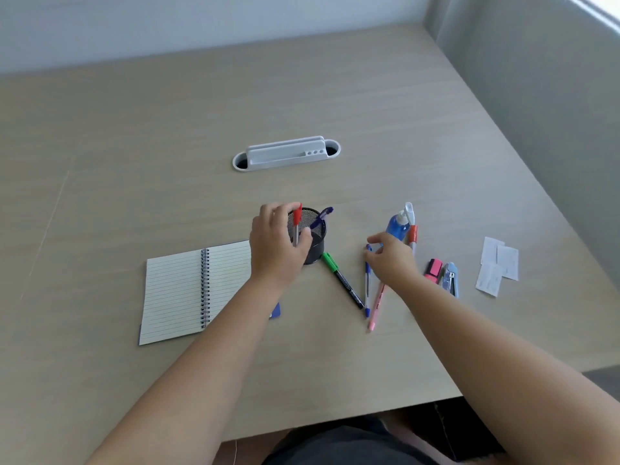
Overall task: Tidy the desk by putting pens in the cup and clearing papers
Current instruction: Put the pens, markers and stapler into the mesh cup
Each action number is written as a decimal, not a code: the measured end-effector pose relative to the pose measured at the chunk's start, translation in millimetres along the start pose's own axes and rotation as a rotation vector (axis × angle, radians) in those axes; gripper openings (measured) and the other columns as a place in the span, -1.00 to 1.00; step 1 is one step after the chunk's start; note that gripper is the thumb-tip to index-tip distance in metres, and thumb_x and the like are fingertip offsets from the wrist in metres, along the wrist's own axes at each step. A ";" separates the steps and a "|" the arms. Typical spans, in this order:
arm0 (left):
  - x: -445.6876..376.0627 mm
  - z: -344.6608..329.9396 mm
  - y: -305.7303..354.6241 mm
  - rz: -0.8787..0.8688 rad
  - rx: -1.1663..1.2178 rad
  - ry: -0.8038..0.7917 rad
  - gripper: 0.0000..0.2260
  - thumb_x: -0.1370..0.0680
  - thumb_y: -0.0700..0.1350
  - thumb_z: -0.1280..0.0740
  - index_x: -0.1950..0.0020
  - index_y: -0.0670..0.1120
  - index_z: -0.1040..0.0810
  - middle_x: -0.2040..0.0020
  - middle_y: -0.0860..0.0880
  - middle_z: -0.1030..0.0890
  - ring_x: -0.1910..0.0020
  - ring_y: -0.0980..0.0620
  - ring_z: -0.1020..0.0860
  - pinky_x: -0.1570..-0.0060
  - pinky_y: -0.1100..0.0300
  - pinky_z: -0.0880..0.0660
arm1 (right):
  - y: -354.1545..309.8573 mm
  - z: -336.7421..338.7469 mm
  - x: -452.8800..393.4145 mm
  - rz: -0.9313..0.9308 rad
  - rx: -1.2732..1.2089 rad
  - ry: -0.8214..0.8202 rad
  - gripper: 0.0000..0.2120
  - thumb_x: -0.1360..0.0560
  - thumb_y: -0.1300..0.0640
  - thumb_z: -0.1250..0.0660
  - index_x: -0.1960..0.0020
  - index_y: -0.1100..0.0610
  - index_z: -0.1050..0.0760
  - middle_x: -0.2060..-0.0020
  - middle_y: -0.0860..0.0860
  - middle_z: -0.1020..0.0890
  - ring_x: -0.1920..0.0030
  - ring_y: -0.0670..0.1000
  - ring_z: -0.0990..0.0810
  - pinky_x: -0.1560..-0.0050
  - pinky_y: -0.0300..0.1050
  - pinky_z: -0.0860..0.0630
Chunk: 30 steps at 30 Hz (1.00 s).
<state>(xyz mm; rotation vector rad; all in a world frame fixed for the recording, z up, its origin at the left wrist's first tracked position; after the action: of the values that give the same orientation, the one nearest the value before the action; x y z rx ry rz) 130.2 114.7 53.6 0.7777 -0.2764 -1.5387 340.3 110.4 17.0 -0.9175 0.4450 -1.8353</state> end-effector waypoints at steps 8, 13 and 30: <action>60.2 -73.6 11.4 0.050 0.024 -0.433 -0.88 -0.52 -0.13 -0.34 0.00 -0.03 -0.64 0.16 0.01 -0.58 0.21 0.01 -0.54 0.16 0.03 -0.56 | 23.3 -18.3 1.1 -0.075 0.245 -0.125 -0.68 -0.42 0.17 -0.37 -0.15 0.13 -0.42 0.14 0.09 -0.55 0.18 0.09 -0.59 0.22 -0.07 -0.52; 57.7 -93.2 6.4 0.250 -0.102 -0.562 -0.79 -0.54 0.05 -0.32 -0.11 0.01 -0.61 0.02 -0.03 -0.43 0.10 -0.07 -0.50 0.10 0.14 -0.46 | 22.8 -20.0 -0.4 -0.090 0.180 -0.116 -0.65 -0.41 0.24 -0.32 -0.18 0.17 -0.38 0.13 0.13 -0.57 0.21 0.11 -0.58 0.39 -0.16 -0.41; 78.0 -12.5 -11.8 0.518 0.366 -0.107 -0.44 -0.48 -0.26 -0.38 -0.34 0.13 -0.24 -0.03 -0.04 -0.56 0.16 0.12 -0.65 0.25 0.49 -0.45 | -88.9 4.1 -4.8 0.163 -0.524 -0.109 -0.91 -0.38 0.22 -0.36 0.14 0.10 -0.49 0.28 0.02 -0.60 0.26 0.01 -0.58 0.15 -0.03 -0.58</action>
<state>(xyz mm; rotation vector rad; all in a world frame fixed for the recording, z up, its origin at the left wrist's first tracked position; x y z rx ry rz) 133.2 45.7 13.5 0.8269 -0.7914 -1.0483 289.7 154.0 76.1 -1.2826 0.9299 -1.5332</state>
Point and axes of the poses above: each hand's wrist, its own x-axis away from the middle knuckle, its own z-axis out of the back of the hand, y = z × x, the point moved 1 cm from there along -x, towards the middle knuckle
